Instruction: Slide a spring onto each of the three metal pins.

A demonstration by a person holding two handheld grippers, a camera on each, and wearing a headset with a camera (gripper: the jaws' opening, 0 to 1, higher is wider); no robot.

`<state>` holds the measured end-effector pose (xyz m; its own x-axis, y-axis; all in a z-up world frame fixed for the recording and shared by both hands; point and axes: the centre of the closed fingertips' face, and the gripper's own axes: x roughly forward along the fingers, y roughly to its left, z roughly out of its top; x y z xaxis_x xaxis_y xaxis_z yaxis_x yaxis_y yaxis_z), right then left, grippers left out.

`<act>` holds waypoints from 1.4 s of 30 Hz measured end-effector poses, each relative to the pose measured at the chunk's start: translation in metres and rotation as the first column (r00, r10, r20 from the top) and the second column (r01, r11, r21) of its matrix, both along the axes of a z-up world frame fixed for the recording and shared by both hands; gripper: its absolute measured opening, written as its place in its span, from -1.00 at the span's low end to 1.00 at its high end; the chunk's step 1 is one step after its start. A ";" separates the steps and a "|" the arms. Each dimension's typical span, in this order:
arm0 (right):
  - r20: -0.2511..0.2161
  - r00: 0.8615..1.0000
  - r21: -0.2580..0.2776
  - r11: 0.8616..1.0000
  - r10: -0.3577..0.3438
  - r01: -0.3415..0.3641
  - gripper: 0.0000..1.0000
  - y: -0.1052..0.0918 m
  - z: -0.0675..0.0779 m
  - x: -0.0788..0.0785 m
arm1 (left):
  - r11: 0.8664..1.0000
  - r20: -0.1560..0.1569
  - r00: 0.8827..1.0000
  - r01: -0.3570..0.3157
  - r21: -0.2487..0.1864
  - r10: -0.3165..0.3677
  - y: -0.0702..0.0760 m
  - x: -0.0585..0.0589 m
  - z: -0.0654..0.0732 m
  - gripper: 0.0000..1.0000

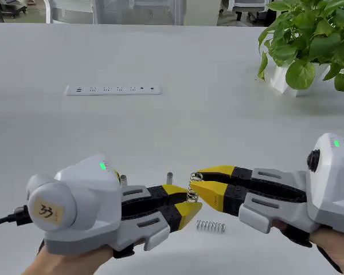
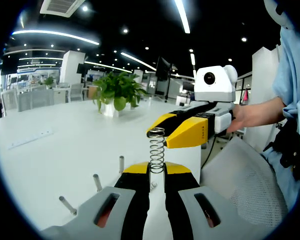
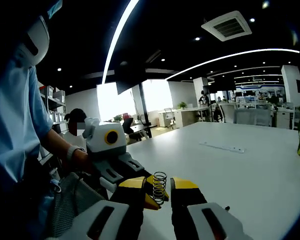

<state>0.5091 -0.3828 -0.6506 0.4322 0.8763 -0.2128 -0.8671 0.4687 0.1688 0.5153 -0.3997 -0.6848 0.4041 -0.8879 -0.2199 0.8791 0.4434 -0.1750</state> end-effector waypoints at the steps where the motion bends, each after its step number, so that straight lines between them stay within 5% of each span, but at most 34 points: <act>1: 0.006 1.000 -0.009 1.000 -0.007 0.007 -0.55 0.000 -0.001 0.001 | 1.000 0.002 1.000 0.000 0.001 0.000 0.000 0.000 0.000 -0.87; 2: 0.024 1.000 -0.033 0.999 -0.005 0.006 -0.44 -0.001 -0.003 0.001 | 1.000 0.004 1.000 0.000 0.004 0.000 0.000 0.001 0.000 -0.87; 5: -0.005 1.000 -0.028 1.000 0.009 -0.009 -0.59 0.000 -0.005 -0.001 | 1.000 0.012 1.000 0.001 0.012 -0.001 0.000 0.001 0.000 -0.87; 11: 0.039 0.999 -0.101 0.995 0.012 -0.008 -0.25 -0.003 -0.009 0.004 | 0.994 0.061 0.998 0.018 0.109 -0.025 0.004 0.001 -0.009 -0.87; 16: 0.058 0.993 -0.198 0.976 0.105 -0.091 -0.31 -0.003 -0.012 -0.003 | 0.974 0.093 0.993 0.053 0.220 -0.075 0.010 0.002 -0.020 -0.87; 19: 0.054 0.988 -0.246 0.961 0.146 -0.128 -0.29 -0.003 -0.017 -0.006 | 0.967 0.094 0.991 0.065 0.248 -0.090 0.011 0.002 -0.023 -0.87; 26: 0.040 0.955 -0.417 0.873 0.295 -0.253 -0.43 -0.003 -0.038 -0.019 | 0.909 0.077 0.979 0.144 0.391 -0.188 0.016 -0.006 -0.041 -0.87; 27: 0.030 0.951 -0.445 0.856 0.309 -0.264 -0.43 -0.004 -0.042 -0.020 | 0.897 0.096 0.973 0.154 0.415 -0.211 0.017 -0.007 -0.042 -0.87; 31: 0.030 0.940 -0.487 0.826 0.340 -0.284 -0.43 -0.003 -0.048 -0.019 | 0.872 0.077 0.967 0.185 0.453 -0.245 0.017 -0.014 -0.051 -0.87; 35: 0.012 0.912 -0.555 0.761 0.410 -0.335 -0.54 -0.004 -0.058 -0.024 | 0.835 0.075 0.954 0.215 0.506 -0.290 0.018 -0.020 -0.060 -0.87; 38: 0.002 0.897 -0.590 0.725 0.442 -0.356 -0.53 -0.003 -0.065 -0.026 | 0.825 0.076 0.950 0.222 0.520 -0.304 0.018 -0.023 -0.063 -0.87; 42: -0.016 0.883 -0.603 0.700 0.469 -0.383 -0.60 0.000 -0.071 -0.027 | 0.812 0.075 0.944 0.233 0.535 -0.320 0.018 -0.025 -0.066 -0.87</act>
<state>0.4818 -0.3830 -0.7213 0.1041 0.7017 -0.7048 -0.9908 0.0120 -0.1344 0.4900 -0.3817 -0.7509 0.2258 -0.7432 -0.6298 0.9741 0.1641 0.1555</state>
